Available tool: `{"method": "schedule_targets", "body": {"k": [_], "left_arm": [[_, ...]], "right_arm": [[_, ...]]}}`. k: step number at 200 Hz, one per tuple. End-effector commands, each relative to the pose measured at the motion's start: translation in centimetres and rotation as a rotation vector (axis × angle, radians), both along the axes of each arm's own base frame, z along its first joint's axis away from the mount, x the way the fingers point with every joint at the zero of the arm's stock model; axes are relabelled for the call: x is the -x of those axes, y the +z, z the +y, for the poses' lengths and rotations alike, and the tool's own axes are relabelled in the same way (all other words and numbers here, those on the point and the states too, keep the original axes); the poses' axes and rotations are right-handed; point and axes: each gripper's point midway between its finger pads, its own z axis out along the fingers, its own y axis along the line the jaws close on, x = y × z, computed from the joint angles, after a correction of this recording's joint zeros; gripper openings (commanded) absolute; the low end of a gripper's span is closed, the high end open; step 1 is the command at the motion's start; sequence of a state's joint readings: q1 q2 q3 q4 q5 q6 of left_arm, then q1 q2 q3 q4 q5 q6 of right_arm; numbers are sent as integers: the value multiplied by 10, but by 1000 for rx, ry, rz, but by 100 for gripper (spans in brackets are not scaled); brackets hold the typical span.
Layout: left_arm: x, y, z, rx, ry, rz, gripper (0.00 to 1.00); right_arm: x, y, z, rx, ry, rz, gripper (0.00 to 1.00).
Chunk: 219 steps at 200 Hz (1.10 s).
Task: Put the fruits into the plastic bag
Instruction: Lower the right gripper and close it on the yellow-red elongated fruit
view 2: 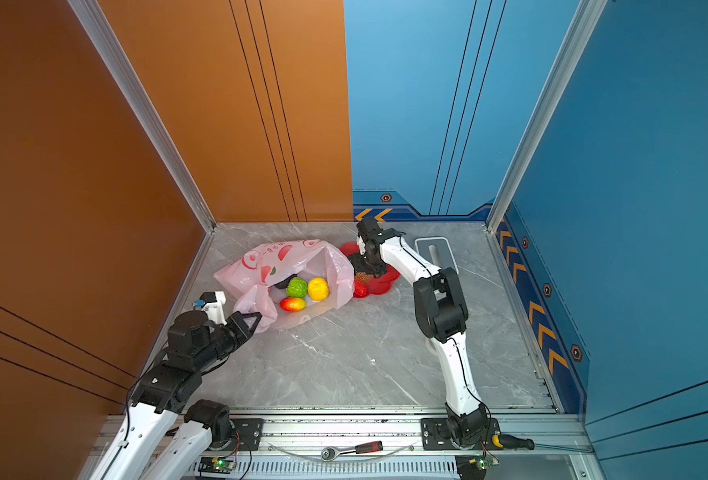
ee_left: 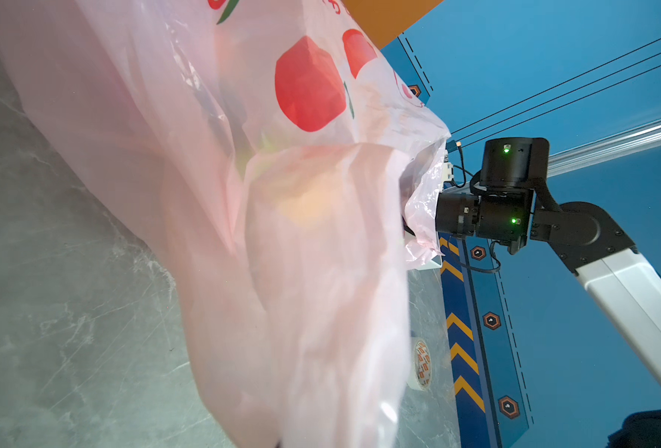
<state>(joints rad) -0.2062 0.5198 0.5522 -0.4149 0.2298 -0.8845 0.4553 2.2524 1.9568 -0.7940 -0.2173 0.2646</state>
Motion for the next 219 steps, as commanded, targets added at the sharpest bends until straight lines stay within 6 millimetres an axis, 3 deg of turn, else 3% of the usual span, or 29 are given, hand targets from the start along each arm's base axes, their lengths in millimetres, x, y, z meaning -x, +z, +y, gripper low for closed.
{"method": "schedule_targets", "body": {"k": [1,93,167,219], "left_arm": [[-1,14,-2,29,-12,-36,0],[-1,15,1,40,-8,-28,0],[-3,14,2,49,1,-18,0],[-4,14,2,53,2,-14,0]], "right_arm": [[7,-1,6,15,57,23,82],[-1,-26,-4,194,114,37,82],[-18,-28,-28,257,-6,14,81],[-23,-30,-31,256,-53,13,79]]}}
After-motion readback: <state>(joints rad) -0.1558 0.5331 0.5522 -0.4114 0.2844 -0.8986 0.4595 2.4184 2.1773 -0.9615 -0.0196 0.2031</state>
